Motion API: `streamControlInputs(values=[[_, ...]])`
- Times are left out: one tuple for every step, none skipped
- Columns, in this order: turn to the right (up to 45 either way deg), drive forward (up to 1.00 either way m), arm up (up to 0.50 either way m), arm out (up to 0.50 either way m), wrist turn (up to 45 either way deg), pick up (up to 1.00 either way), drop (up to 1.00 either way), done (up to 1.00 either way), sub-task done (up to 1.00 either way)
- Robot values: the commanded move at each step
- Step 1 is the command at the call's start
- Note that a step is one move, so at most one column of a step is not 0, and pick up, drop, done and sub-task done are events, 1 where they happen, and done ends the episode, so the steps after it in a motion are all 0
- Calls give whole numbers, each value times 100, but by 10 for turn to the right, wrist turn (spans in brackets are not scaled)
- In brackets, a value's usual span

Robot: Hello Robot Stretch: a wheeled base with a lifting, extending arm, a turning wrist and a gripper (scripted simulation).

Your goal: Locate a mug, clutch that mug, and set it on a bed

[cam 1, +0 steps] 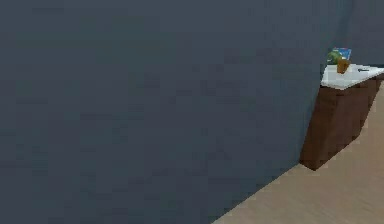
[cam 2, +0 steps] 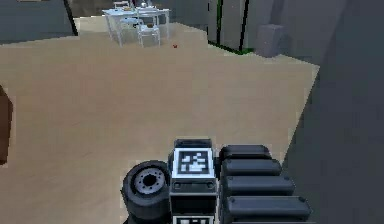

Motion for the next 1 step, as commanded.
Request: streamControlInputs(values=[[450, 0, 0, 0, 0, 0, 0, 0, 0]])
